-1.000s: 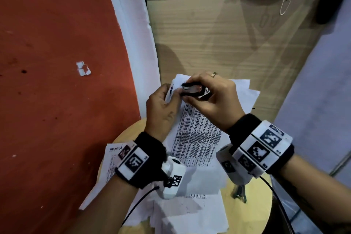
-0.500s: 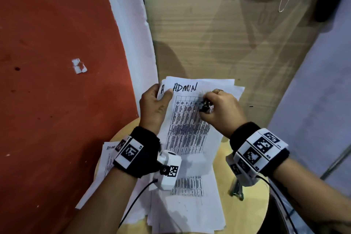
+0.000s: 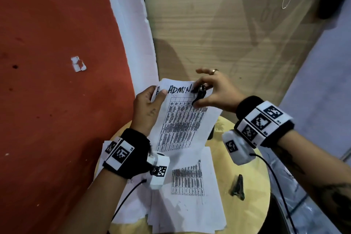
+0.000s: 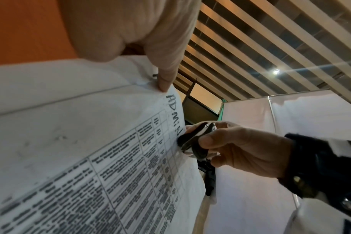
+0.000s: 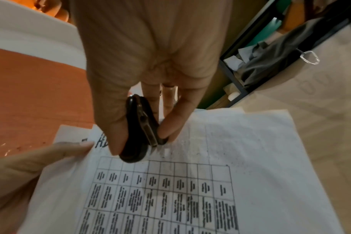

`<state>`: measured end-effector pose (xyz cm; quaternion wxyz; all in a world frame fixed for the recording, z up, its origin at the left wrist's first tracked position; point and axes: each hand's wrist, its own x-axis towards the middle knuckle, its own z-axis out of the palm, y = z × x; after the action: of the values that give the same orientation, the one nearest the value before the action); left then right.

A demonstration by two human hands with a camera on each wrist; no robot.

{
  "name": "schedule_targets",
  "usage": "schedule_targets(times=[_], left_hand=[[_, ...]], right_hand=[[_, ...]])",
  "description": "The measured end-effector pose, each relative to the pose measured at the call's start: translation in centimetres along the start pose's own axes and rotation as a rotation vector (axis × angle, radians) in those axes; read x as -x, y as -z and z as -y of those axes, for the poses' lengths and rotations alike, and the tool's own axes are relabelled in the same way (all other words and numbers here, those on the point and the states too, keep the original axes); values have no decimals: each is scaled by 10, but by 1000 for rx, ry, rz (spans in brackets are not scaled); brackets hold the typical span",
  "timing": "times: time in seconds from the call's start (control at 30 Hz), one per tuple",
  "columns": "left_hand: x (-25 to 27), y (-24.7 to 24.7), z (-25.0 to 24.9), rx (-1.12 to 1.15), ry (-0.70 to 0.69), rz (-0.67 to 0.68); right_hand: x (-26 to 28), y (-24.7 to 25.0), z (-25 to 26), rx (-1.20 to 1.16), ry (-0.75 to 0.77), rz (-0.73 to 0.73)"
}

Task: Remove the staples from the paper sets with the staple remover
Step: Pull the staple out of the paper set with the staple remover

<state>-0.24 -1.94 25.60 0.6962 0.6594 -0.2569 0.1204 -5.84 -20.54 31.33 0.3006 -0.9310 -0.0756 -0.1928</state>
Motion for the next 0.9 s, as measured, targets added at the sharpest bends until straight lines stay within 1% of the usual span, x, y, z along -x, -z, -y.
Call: schedule_targets(times=[0.13, 0.23, 0.3, 0.37, 0.4, 0.47, 0.53, 0.63, 0.77, 0.83, 0.9], left_hand=[[-1, 4, 2, 2, -37, 10], [-2, 4, 0, -49, 5, -19], [-4, 2, -6, -136, -58, -31], [-8, 0, -15, -258, -147, 7], [-11, -1, -20, -287, -151, 32], [-15, -3, -25, -293, -101, 61], [-16, -3, -29, -248, -46, 84], [-12, -3, -33, -199, -38, 113], [-7, -5, -43, -181, -58, 90], [-6, -5, -48, -186, -73, 90], [-6, -5, -52, -191, -72, 76]], right_hand=[[-1, -2, 3, 9, 62, -14], [2, -1, 7, 18, 67, -42], [5, 0, 11, 46, 86, -40], [8, 1, 16, 72, 107, -32], [9, 1, 19, 75, 117, -32], [11, 3, 24, 70, 130, -40], [14, 5, 27, 61, 141, -53], [19, 7, 31, 49, 157, -64], [22, 9, 31, 45, 188, -66], [25, 7, 28, 33, 216, -114], [29, 2, 25, 5, 294, -238]])
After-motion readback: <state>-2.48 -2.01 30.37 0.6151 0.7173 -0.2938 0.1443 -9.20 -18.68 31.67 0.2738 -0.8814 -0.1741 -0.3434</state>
